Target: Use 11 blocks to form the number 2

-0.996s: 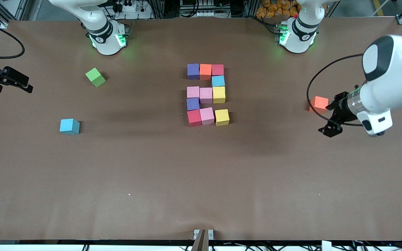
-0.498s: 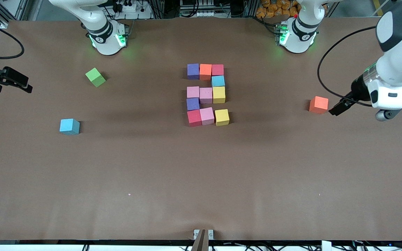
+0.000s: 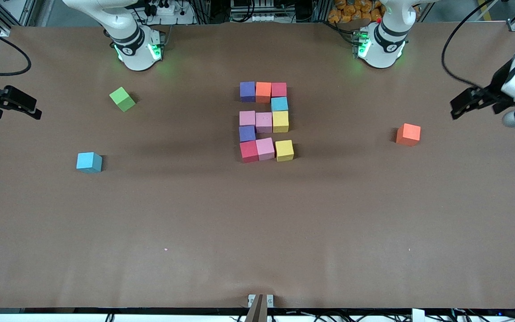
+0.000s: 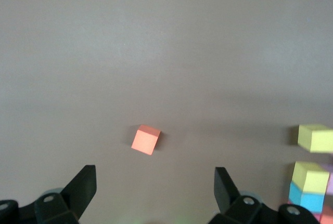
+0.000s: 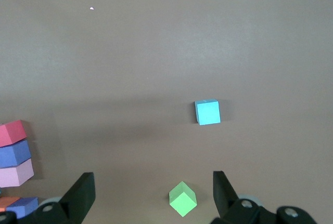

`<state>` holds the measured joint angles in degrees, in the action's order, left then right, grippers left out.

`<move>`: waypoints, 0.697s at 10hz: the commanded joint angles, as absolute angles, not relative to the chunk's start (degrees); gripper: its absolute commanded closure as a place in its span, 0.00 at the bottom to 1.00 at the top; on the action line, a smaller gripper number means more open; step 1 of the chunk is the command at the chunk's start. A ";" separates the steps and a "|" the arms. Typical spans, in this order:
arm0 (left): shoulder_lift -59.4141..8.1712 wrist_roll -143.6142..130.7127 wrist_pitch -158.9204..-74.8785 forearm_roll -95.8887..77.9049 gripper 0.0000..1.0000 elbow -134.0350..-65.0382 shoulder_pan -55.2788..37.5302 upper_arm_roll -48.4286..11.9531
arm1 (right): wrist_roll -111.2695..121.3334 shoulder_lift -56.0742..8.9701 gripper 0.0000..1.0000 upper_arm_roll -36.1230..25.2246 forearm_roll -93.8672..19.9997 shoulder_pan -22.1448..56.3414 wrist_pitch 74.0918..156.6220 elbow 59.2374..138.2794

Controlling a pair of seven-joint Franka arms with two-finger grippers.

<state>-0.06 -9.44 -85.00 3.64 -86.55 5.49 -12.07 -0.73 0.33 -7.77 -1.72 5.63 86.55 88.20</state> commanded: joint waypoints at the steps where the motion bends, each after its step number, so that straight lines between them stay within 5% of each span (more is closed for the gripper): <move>1: -1.68 -7.21 -82.79 1.61 0.00 -83.06 5.27 -12.13 | 0.00 0.88 0.00 -6.86 -1.50 4.92 87.45 88.68; 7: -2.37 -8.35 -84.64 -0.35 0.00 -83.14 4.75 -13.27 | -0.09 0.79 0.00 -6.86 -1.76 5.01 87.54 88.42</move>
